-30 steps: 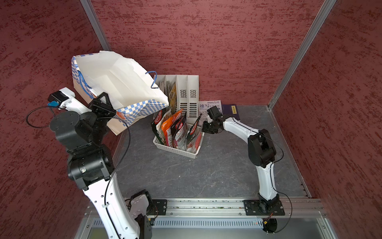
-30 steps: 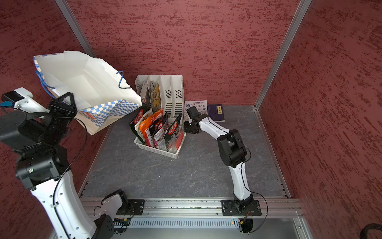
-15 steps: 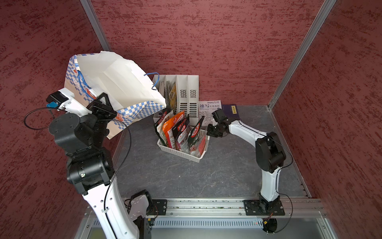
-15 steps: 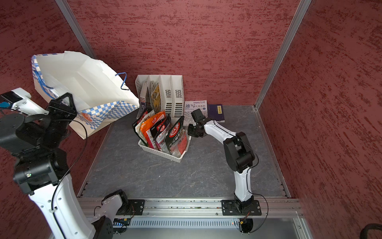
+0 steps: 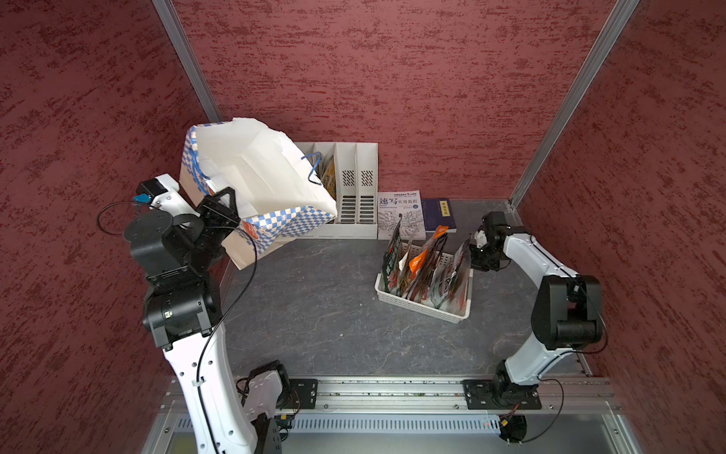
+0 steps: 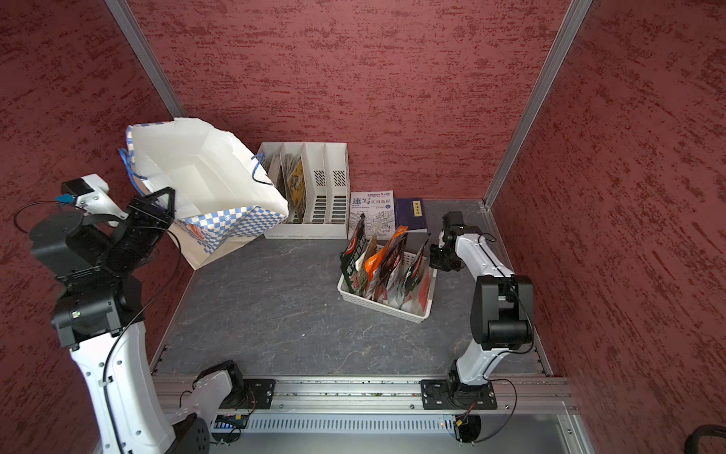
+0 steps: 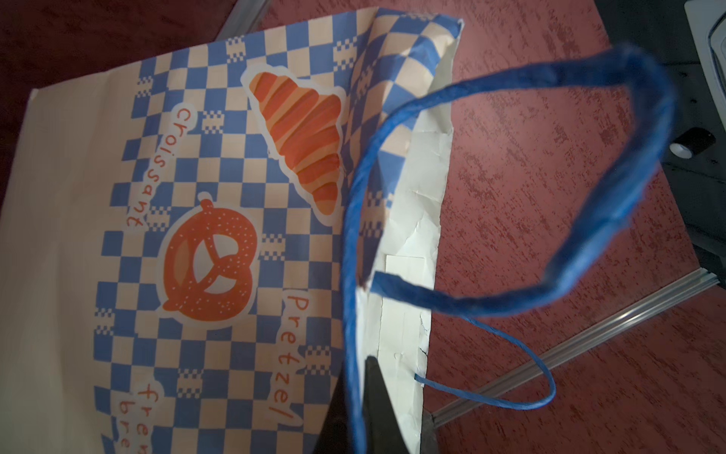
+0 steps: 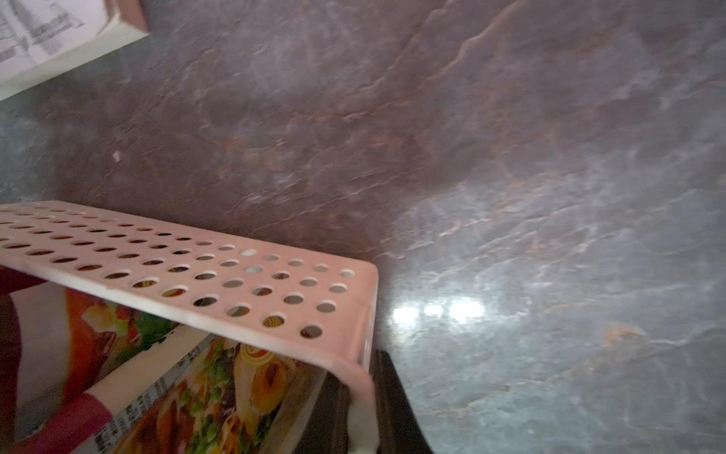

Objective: Place the condiment packets inside the bag
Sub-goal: Move the storage box to the center of the board, then pick up the condiment packet from the storage box.

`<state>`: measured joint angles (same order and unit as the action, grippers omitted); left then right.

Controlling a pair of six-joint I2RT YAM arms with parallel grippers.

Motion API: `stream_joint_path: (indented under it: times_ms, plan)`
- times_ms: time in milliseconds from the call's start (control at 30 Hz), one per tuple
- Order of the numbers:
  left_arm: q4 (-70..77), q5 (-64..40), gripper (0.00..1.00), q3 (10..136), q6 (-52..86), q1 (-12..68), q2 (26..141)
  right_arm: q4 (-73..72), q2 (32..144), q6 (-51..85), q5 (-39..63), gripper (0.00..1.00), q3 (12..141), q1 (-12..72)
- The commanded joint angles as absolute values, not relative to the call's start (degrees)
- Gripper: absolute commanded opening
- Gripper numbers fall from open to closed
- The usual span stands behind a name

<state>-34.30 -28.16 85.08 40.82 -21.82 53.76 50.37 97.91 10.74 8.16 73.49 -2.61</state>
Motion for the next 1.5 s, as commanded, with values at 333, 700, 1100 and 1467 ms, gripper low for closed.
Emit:
stream_joint_path:
  times_ms: [333,700,1100,1467]
  plan:
    - [-29.7,-53.8,0.00,74.4,48.8,-7.6,59.1,50.4,114.8,1.5,4.9,0.33,100.9,-7.7]
    - [-32.4,-58.2,0.00,68.2,40.9,-7.1,66.0,47.4,98.1,6.5,7.7,0.88,91.0,-9.1]
    - [-17.7,-60.3,0.00,59.3,42.5,-7.3,71.8,53.7,74.3,11.9,11.6,0.93,81.2,-9.2]
    - [-21.1,-56.7,0.00,63.0,42.0,-7.2,75.0,63.8,68.1,16.0,8.2,0.89,81.4,3.4]
